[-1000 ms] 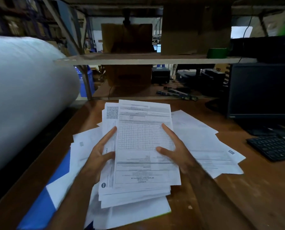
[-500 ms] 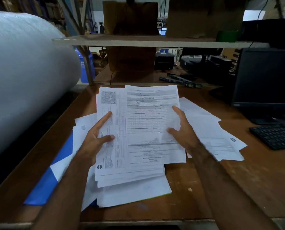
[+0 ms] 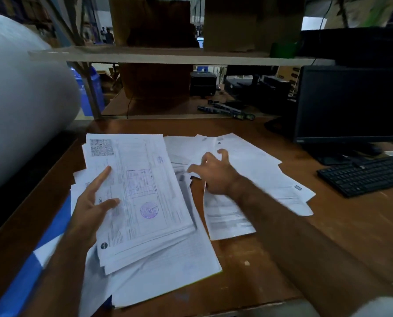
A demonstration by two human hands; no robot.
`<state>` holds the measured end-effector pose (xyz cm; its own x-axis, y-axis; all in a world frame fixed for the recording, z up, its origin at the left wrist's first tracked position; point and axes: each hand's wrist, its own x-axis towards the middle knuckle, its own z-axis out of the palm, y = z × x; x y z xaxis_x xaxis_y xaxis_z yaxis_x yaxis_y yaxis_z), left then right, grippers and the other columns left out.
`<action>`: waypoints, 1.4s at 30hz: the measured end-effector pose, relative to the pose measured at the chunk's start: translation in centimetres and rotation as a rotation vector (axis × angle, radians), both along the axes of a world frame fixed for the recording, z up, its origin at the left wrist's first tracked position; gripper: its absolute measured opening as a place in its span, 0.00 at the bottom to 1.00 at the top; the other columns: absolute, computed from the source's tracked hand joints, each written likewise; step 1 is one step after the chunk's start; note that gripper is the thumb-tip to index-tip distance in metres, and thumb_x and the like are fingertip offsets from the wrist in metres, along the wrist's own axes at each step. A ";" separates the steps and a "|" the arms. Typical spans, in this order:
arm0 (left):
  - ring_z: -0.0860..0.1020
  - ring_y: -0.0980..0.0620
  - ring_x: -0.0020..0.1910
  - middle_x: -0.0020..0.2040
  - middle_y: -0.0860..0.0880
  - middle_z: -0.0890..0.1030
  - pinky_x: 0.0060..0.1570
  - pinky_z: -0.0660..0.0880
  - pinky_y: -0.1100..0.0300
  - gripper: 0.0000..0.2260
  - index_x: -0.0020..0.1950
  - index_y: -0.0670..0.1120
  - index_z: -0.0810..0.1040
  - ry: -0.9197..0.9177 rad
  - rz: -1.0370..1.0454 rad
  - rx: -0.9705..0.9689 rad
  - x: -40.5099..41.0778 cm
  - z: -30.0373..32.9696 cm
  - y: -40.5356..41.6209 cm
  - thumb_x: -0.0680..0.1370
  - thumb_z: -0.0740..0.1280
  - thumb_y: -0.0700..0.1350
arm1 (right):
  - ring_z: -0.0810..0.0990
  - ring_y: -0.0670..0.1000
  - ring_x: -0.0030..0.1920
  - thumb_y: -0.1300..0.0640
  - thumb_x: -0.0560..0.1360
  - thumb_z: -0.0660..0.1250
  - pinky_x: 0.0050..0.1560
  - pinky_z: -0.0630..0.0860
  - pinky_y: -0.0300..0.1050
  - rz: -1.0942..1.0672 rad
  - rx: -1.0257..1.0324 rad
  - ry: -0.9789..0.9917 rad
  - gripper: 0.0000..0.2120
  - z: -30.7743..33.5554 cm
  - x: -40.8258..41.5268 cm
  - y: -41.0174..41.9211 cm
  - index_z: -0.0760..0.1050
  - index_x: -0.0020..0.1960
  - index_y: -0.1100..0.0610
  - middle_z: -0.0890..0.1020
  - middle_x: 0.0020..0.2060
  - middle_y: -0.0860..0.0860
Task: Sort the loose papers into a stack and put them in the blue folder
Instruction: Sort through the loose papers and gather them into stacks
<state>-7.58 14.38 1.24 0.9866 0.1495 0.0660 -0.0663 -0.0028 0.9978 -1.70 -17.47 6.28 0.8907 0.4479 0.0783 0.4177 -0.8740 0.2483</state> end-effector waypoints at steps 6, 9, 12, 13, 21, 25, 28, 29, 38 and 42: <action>0.78 0.44 0.65 0.72 0.53 0.75 0.60 0.78 0.36 0.34 0.66 0.70 0.76 -0.001 -0.021 0.051 -0.6 -0.1 0.8 0.78 0.69 0.31 | 0.62 0.55 0.78 0.34 0.68 0.75 0.66 0.63 0.67 -0.250 0.305 -0.114 0.52 -7.5 -2.3 2.0 0.46 0.82 0.39 0.60 0.80 0.50; 0.78 0.44 0.65 0.72 0.52 0.75 0.60 0.78 0.36 0.33 0.69 0.67 0.75 0.014 -0.008 0.040 -0.7 0.0 1.2 0.78 0.68 0.30 | 0.56 0.58 0.80 0.25 0.71 0.64 0.71 0.60 0.69 -0.418 0.446 0.021 0.50 -7.8 -2.3 0.7 0.44 0.82 0.42 0.54 0.82 0.51; 0.79 0.44 0.64 0.71 0.52 0.76 0.58 0.79 0.35 0.33 0.71 0.65 0.74 0.020 -0.012 0.027 -0.7 0.1 1.1 0.78 0.69 0.30 | 0.62 0.62 0.77 0.24 0.71 0.63 0.72 0.61 0.66 -0.600 0.498 0.150 0.47 -6.8 -1.9 -1.9 0.54 0.80 0.48 0.60 0.79 0.56; 0.79 0.44 0.63 0.71 0.52 0.76 0.58 0.79 0.34 0.33 0.72 0.65 0.74 0.021 -0.014 0.033 -0.7 0.1 1.1 0.78 0.69 0.30 | 0.63 0.63 0.75 0.25 0.70 0.64 0.71 0.63 0.65 -0.653 0.478 0.206 0.48 -6.4 -1.7 -2.7 0.54 0.79 0.49 0.61 0.78 0.57; 0.79 0.44 0.62 0.71 0.53 0.75 0.57 0.80 0.36 0.32 0.72 0.63 0.74 0.027 -0.017 0.045 -1.1 0.0 0.8 0.78 0.69 0.31 | 0.73 0.65 0.70 0.43 0.67 0.81 0.68 0.73 0.56 -0.630 0.752 0.321 0.50 -5.3 -0.2 -4.6 0.56 0.79 0.49 0.71 0.73 0.61; 0.80 0.44 0.62 0.71 0.52 0.76 0.56 0.80 0.35 0.32 0.69 0.65 0.76 0.030 -0.014 0.052 -1.3 0.0 1.1 0.78 0.69 0.30 | 0.81 0.60 0.58 0.57 0.71 0.79 0.63 0.77 0.54 -0.558 0.826 0.331 0.43 -5.1 0.3 -5.7 0.59 0.78 0.45 0.80 0.61 0.60; 0.80 0.44 0.62 0.70 0.52 0.76 0.56 0.80 0.36 0.32 0.67 0.66 0.76 0.029 -0.021 0.035 -1.3 0.1 1.0 0.78 0.68 0.29 | 0.79 0.52 0.53 0.59 0.78 0.71 0.56 0.77 0.47 -0.383 0.983 0.274 0.37 -3.7 -0.5 -6.0 0.57 0.79 0.38 0.78 0.55 0.52; 0.80 0.44 0.62 0.70 0.52 0.76 0.56 0.80 0.36 0.32 0.68 0.65 0.76 0.029 -0.026 0.033 -1.2 0.1 0.9 0.78 0.68 0.29 | 0.77 0.50 0.55 0.59 0.80 0.68 0.56 0.75 0.44 -0.316 1.024 0.216 0.37 -3.0 -0.8 -6.0 0.55 0.79 0.33 0.77 0.58 0.49; 0.79 0.48 0.63 0.69 0.55 0.77 0.61 0.79 0.42 0.32 0.70 0.62 0.76 0.019 -0.021 -0.009 -1.1 0.2 -0.2 0.77 0.68 0.28 | 0.84 0.55 0.56 0.67 0.82 0.60 0.53 0.83 0.48 0.033 1.876 0.172 0.19 3.8 -1.4 -8.2 0.83 0.61 0.49 0.86 0.56 0.46; 0.80 0.51 0.64 0.68 0.57 0.79 0.60 0.79 0.51 0.34 0.69 0.63 0.76 -0.002 -0.035 -0.025 -0.9 0.3 -0.8 0.76 0.69 0.28 | 0.85 0.48 0.55 0.64 0.80 0.64 0.56 0.82 0.42 0.066 1.953 0.195 0.17 3.3 -1.9 -7.5 0.85 0.58 0.46 0.87 0.54 0.47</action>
<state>-8.50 13.62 1.50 0.9911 0.1164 0.0648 -0.0681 0.0247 0.9974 -3.58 -24.95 9.57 0.9352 -0.0879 0.3429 0.3532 0.1655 -0.9208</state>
